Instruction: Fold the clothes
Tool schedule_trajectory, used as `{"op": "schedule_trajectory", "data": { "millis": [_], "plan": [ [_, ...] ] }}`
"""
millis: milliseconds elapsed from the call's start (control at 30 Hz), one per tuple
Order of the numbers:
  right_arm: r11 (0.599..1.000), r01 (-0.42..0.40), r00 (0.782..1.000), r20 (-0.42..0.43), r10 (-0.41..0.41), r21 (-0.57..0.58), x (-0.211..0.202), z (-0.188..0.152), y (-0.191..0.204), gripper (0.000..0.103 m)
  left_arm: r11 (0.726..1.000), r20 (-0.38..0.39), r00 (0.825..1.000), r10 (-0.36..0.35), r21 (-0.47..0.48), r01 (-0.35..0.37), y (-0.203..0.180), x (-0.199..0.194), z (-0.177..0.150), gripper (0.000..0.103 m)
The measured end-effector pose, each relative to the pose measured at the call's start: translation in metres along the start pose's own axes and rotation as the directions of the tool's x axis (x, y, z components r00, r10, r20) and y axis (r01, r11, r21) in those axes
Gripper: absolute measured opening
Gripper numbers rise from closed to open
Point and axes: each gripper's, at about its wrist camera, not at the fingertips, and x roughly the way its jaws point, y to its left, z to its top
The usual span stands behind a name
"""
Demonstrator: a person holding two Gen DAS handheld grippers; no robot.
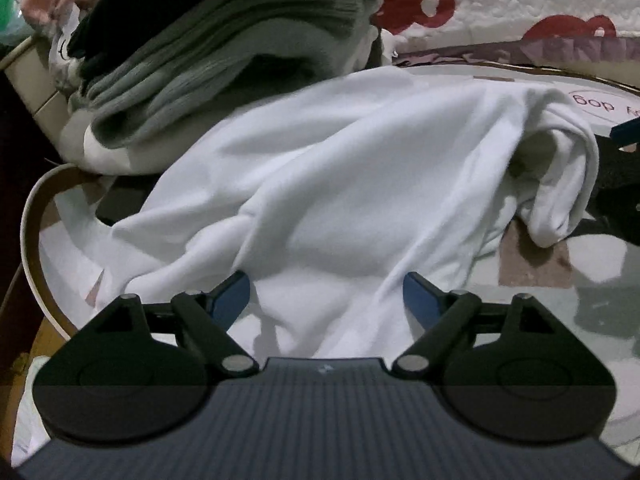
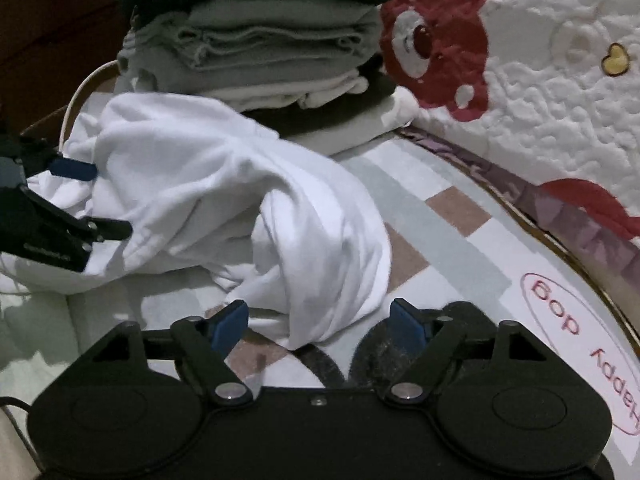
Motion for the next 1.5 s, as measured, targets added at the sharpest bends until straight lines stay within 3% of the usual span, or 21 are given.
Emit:
{"op": "schedule_trajectory", "data": {
  "millis": [200,267,400,533,600,667,733,767,967,1067,1167,1233,1300,1433,1500],
  "plan": [
    [0.999,0.013,1.000,0.007,-0.013,0.035,0.018,0.006,0.000,0.084,0.997,-0.022,0.997,-0.074,-0.001,0.074,0.004,0.008,-0.011,0.088],
    [0.998,0.025,1.000,-0.003,-0.025,0.059,0.029,0.008,-0.001,0.084,0.995,-0.046,0.994,-0.098,0.008,0.098,0.002,0.013,-0.015,0.094],
    [0.985,0.032,0.999,-0.026,-0.028,0.168,0.051,0.010,-0.011,0.086,0.993,-0.194,0.980,-0.039,0.104,0.060,-0.008,0.036,-0.029,0.098],
    [0.949,0.017,1.000,-0.028,-0.009,0.314,0.069,0.004,-0.023,0.089,0.993,-0.164,0.983,-0.086,0.063,0.097,0.004,0.039,-0.036,0.098],
    [0.934,0.009,1.000,-0.008,-0.007,0.357,0.075,0.003,-0.027,0.087,0.994,-0.115,0.988,-0.101,0.039,0.106,0.012,0.037,-0.037,0.092],
    [0.932,-0.011,1.000,0.020,0.004,0.363,0.078,0.006,-0.027,0.064,0.993,-0.055,0.992,-0.110,0.031,0.111,0.020,0.035,-0.039,0.055],
    [0.934,-0.038,0.999,0.016,0.035,0.356,0.081,0.014,-0.026,0.034,0.988,-0.030,0.990,-0.139,0.065,0.141,0.019,0.037,-0.041,0.036],
    [0.933,-0.047,0.999,0.016,0.044,0.356,0.080,0.018,-0.026,0.028,0.984,-0.026,0.988,-0.155,0.084,0.157,0.018,0.039,-0.041,0.032],
    [0.905,0.065,0.988,0.101,-0.118,0.419,0.008,0.004,-0.016,0.022,0.975,-0.002,0.981,-0.196,0.101,0.196,0.012,0.033,-0.042,0.020],
    [0.881,0.123,0.968,0.141,-0.208,0.456,-0.032,-0.006,-0.011,0.022,0.968,0.066,0.970,-0.235,0.101,0.228,0.005,0.004,-0.040,0.013],
    [0.851,0.177,0.938,0.178,-0.299,0.494,-0.071,-0.015,-0.005,0.022,0.966,0.139,0.968,-0.206,0.187,0.179,-0.020,-0.023,-0.048,0.012],
    [0.839,0.180,0.929,0.192,-0.317,0.514,-0.091,-0.024,-0.001,0.022,0.955,0.162,0.971,-0.177,0.265,0.130,-0.038,-0.034,-0.052,0.012],
    [0.830,0.177,0.922,0.207,-0.328,0.528,-0.107,-0.032,-0.001,0.022,0.953,0.180,0.970,-0.161,0.283,0.106,-0.057,-0.041,-0.045,0.012],
    [0.802,0.171,0.901,0.238,-0.363,0.573,-0.136,-0.042,-0.018,0.022,0.956,0.217,0.956,-0.197,0.257,0.139,-0.071,-0.059,-0.027,0.011],
    [0.792,0.160,0.893,0.256,-0.371,0.590,-0.150,-0.046,-0.029,0.022,0.952,0.248,0.949,-0.193,0.281,0.120,-0.085,-0.071,-0.026,0.011]
  ]
}}
